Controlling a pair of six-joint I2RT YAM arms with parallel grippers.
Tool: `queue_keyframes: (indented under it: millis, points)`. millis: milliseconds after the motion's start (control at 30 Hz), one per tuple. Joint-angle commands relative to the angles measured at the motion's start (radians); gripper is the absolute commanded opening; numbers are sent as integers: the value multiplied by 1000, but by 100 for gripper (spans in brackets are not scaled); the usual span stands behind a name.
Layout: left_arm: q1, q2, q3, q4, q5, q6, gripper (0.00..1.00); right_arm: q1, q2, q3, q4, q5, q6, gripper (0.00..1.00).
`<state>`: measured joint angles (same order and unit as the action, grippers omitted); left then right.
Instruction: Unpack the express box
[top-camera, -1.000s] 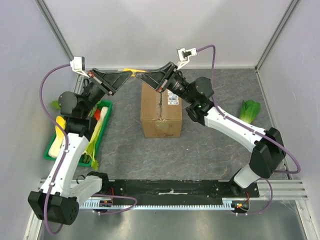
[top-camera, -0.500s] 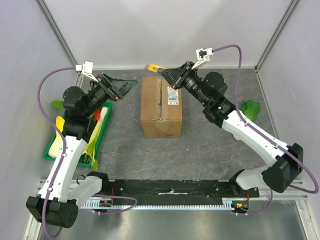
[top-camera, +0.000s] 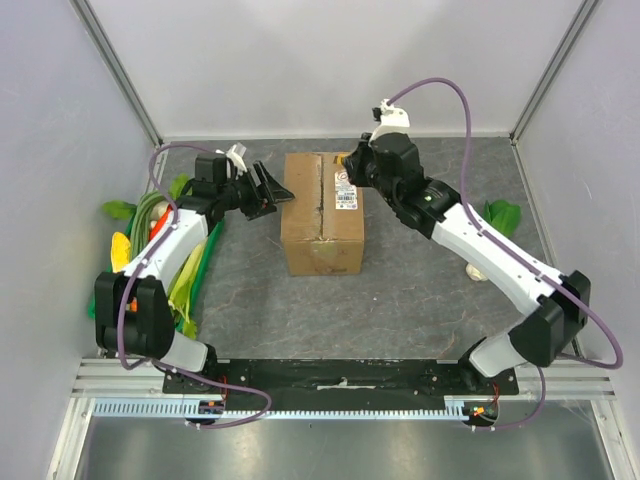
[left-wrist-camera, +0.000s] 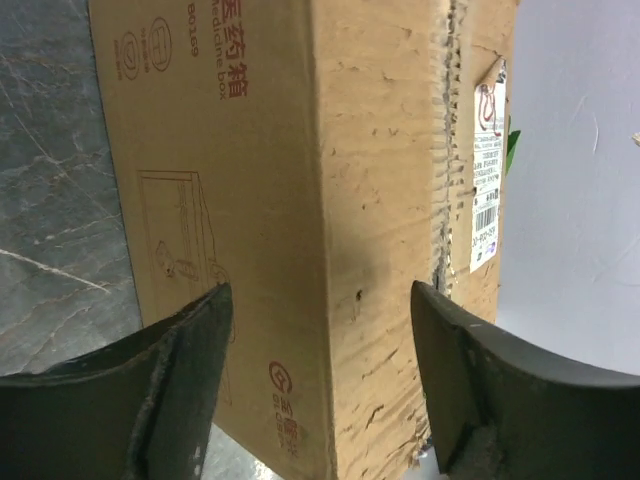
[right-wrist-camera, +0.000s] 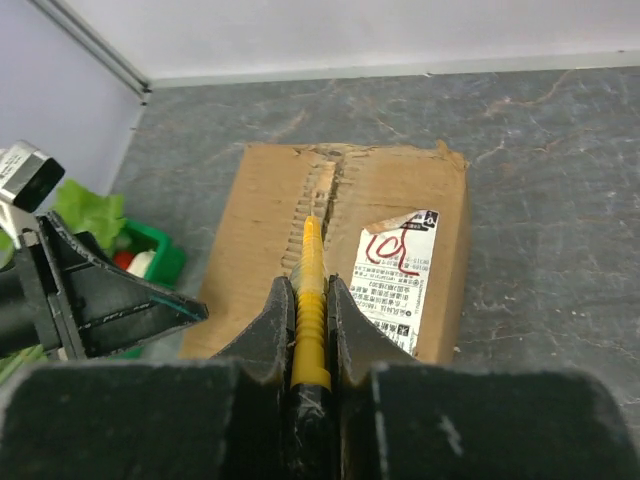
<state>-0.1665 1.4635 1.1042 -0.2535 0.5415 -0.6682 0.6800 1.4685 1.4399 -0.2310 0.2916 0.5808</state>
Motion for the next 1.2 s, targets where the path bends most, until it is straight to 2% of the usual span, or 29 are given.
queue_keyframes:
  millis: [0, 100, 300, 433, 767, 900, 1167]
  points:
    - [-22, 53, -9, 42, 34, -57, 73, 27, 84, 131, -76, 98, -47, 0]
    - [-34, 67, -52, 54, 32, -161, 59, 53, 145, 180, -85, 141, -71, 0]
    - [-74, 58, -112, 111, 31, -283, 48, 81, 242, 255, -93, 213, -116, 0]
    - [-77, 41, -109, 108, 22, -272, 49, 89, 283, 281, -76, 231, -150, 0]
    - [-74, 41, -18, 65, 0, -131, 65, 104, 381, 309, 12, 279, -302, 0]
    - [-68, 43, 32, 72, -50, -76, 69, 104, 395, 304, 71, 276, -331, 0]
    - [-44, 145, 154, 79, -115, -34, 71, 105, 404, 312, 111, 319, -368, 0]
